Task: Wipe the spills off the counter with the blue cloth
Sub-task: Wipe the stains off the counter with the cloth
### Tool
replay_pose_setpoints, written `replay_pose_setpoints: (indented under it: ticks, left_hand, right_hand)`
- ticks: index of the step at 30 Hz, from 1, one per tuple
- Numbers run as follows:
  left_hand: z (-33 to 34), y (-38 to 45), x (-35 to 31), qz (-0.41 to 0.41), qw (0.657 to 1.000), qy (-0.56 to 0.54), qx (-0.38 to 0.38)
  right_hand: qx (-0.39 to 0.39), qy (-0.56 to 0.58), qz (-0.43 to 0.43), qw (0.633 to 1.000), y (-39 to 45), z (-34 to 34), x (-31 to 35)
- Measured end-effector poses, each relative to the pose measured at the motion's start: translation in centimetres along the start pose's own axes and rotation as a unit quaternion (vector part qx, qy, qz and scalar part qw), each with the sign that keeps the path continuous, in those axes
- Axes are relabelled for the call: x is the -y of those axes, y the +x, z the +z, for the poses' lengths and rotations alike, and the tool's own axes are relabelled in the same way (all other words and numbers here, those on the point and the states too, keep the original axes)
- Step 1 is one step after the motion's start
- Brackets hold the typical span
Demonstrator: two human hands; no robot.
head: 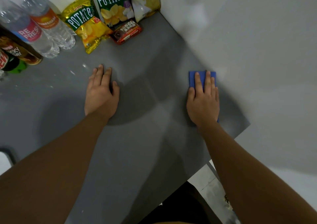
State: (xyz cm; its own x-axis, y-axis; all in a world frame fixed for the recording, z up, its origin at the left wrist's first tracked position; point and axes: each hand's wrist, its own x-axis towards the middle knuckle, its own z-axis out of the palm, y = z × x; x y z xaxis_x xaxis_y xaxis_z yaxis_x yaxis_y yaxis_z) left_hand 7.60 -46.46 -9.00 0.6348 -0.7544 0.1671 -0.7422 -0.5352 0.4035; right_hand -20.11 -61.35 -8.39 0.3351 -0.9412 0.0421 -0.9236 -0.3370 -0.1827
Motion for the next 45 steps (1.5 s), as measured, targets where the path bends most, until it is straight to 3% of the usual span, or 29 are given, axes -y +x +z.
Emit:
replay_pose_setpoints:
  ticks: [6,10,17,25,34,39,45]
  left_hand:
    - [0.1,-0.1,0.0,-0.001,1.0,-0.001,0.003]
    - [0.1,0.0,0.0,-0.001,1.0,0.001,0.005]
    - [0.0,-0.1,0.1,-0.002,1.0,0.004,0.014]
    - [-0.1,-0.1,0.0,-0.004,1.0,-0.013,0.008]
    - [-1.2,0.1,-0.7,-0.028,0.998,-0.041,0.049]
    - [-2.0,-0.6,-1.2,-0.029,0.998,-0.046,0.045]
    - [-2.6,-3.7,-2.8,-0.024,0.998,-0.04,0.036]
  right_hand:
    - [0.037,0.011,0.019,0.999,-6.1,0.0,0.5]
    - [0.041,0.004,-0.044,0.998,-8.9,0.9,3.7]
    - [0.025,0.022,-0.127,0.991,-3.4,0.9,4.3]
    - [0.009,0.009,-0.048,0.999,-1.1,-0.3,-1.3]
    - [0.068,0.007,-0.021,0.997,-8.9,-1.0,-2.5]
    - [0.093,0.006,-0.114,0.989,-11.6,-0.1,0.2]
    - [0.092,0.019,-0.19,0.977,-5.7,-0.9,-1.3]
